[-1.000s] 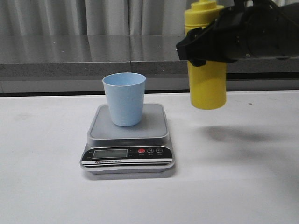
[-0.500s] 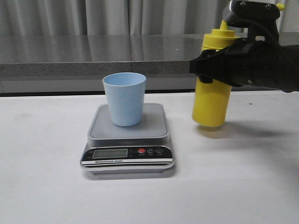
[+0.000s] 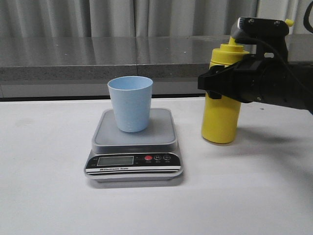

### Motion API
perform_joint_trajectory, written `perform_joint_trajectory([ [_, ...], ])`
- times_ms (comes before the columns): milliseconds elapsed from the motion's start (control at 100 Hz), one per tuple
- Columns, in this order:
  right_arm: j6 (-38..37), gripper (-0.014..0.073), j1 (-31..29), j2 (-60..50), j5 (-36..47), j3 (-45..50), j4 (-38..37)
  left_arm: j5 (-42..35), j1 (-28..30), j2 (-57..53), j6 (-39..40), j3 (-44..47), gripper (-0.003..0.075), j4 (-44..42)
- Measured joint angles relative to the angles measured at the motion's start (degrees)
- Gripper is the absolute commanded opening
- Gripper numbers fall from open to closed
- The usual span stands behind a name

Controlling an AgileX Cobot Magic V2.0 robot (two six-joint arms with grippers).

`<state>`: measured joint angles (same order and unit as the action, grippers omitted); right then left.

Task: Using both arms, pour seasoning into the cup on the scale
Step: 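Lower the bottle onto the table and open the right gripper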

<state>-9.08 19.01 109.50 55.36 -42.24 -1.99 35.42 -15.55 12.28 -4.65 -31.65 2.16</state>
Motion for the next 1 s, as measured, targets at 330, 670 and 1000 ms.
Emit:
perform_joint_trajectory([
  [330,0.0,0.0634,0.0,0.3,-1.4,0.0,-1.4,0.0,0.0,0.0,0.0,0.0,0.001,0.0],
  [670,0.0,0.0634,0.0,-7.3,-3.5,6.5,-3.7,0.0,0.0,0.0,0.0,0.0,0.001,0.0],
  [1000,0.0,0.0517,0.0,-20.5,-11.2,15.1,-3.8,0.0,0.0,0.0,0.0,0.0,0.001,0.0],
])
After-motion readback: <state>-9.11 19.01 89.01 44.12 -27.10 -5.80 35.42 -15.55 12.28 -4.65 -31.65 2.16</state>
